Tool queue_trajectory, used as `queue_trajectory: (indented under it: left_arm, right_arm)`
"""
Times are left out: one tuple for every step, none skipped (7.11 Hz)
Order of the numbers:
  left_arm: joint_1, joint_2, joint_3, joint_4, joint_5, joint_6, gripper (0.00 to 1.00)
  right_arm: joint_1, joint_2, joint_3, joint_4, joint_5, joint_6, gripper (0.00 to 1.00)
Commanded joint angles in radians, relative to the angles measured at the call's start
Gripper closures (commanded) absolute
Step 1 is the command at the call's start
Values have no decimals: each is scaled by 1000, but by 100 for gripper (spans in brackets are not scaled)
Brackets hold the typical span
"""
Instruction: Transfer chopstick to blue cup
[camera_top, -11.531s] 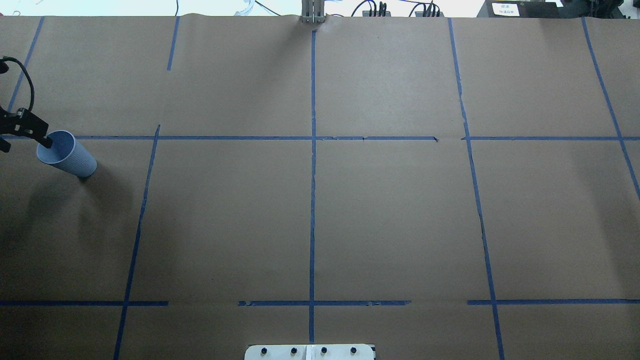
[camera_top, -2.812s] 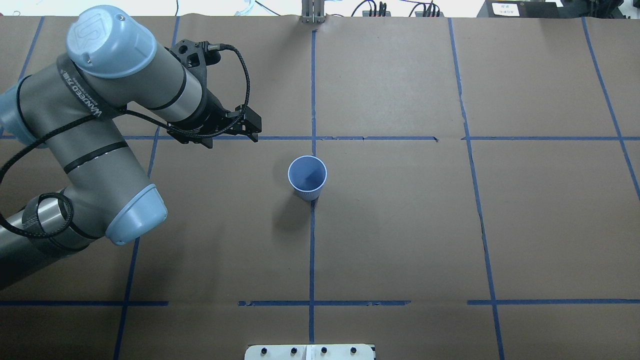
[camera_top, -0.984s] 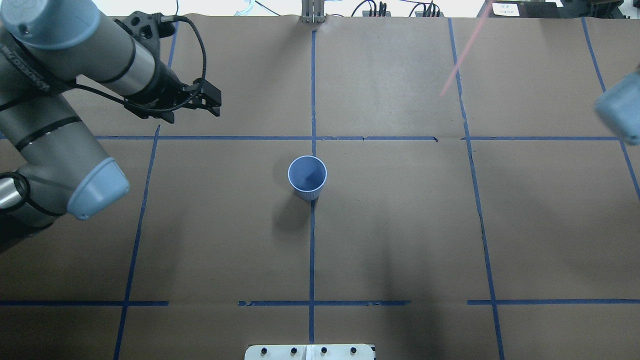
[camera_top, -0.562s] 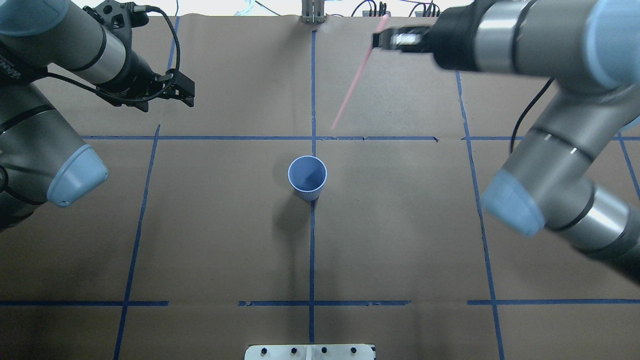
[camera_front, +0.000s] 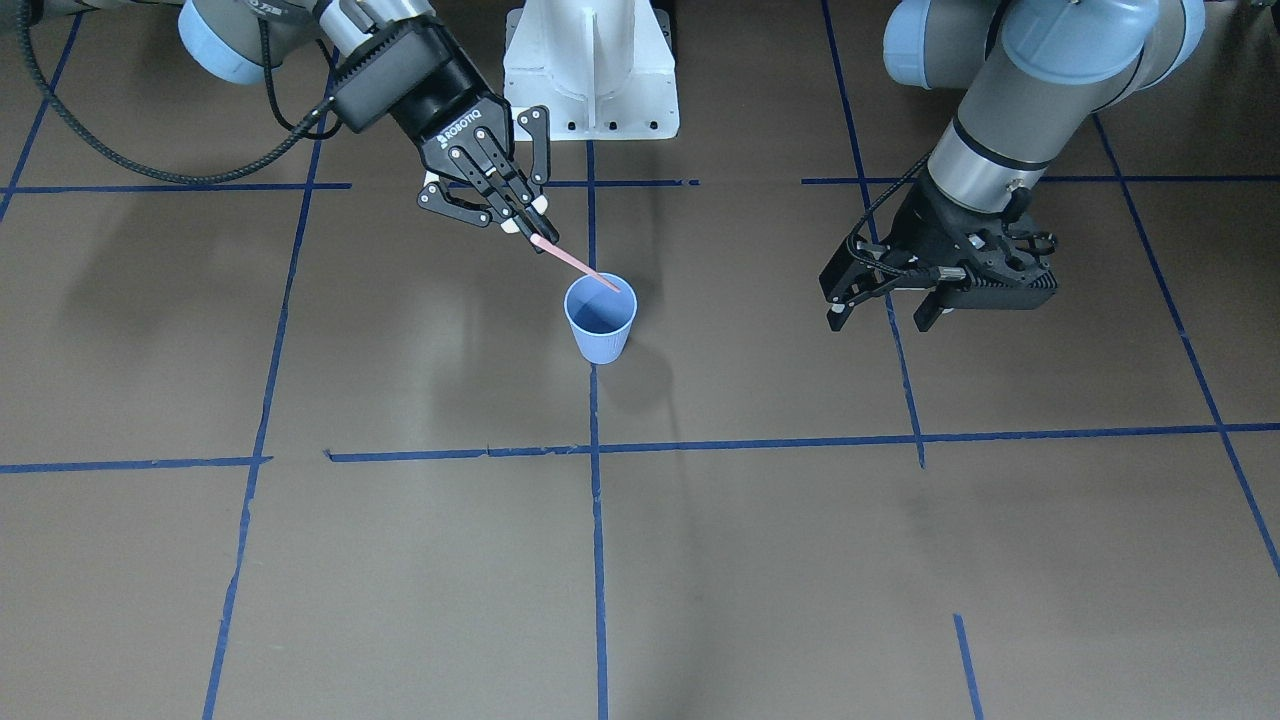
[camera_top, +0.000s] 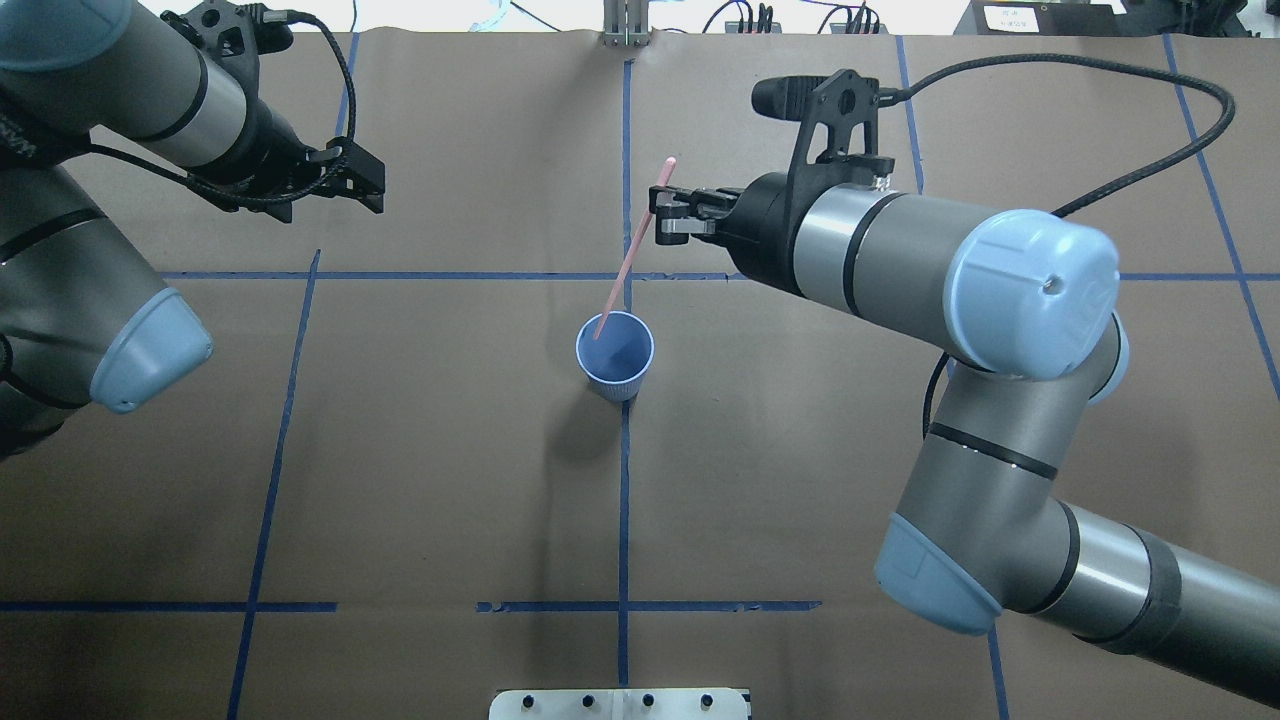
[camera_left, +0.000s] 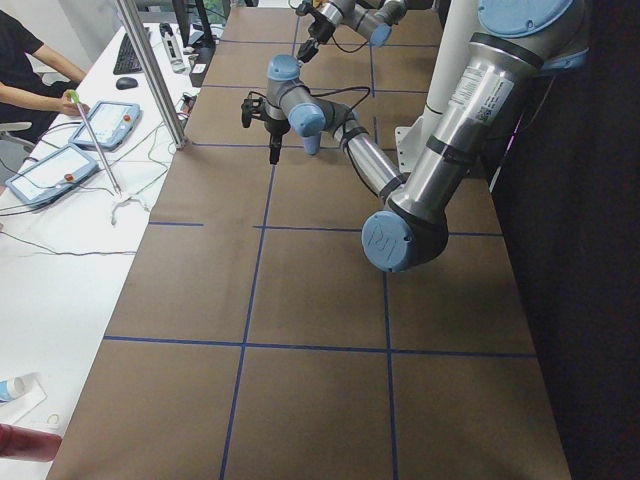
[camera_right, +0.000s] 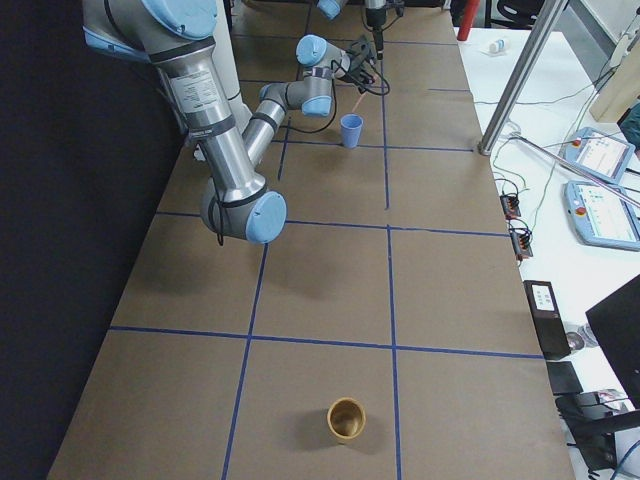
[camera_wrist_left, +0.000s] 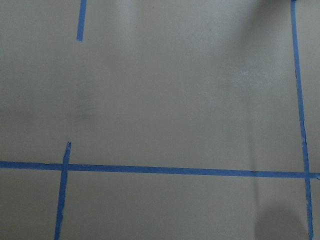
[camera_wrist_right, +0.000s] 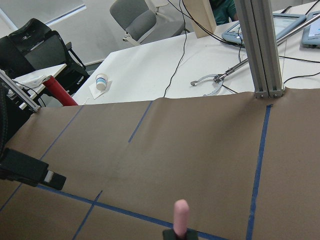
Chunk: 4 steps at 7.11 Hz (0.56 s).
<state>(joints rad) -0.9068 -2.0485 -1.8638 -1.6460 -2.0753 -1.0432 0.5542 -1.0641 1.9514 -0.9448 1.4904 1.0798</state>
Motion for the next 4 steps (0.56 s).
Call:
queue_trajectory:
  left_arm:
    - [0,1,-2,2,0,0,0]
    - [2,-1,-2,2,0,-3,0]
    - [2,1,-2,2,0,-3,0]
    - [2,1,-2,2,0,-3,0]
  right_arm:
    - [-13,0,-14,-31,-33,-6,100]
    - [-37,0,-29,-31,-56,-6,100]
    - [-60,0,-42,-31,-67,-3,99]
    - [-71,-5,-46,-32,-67,-4,96]
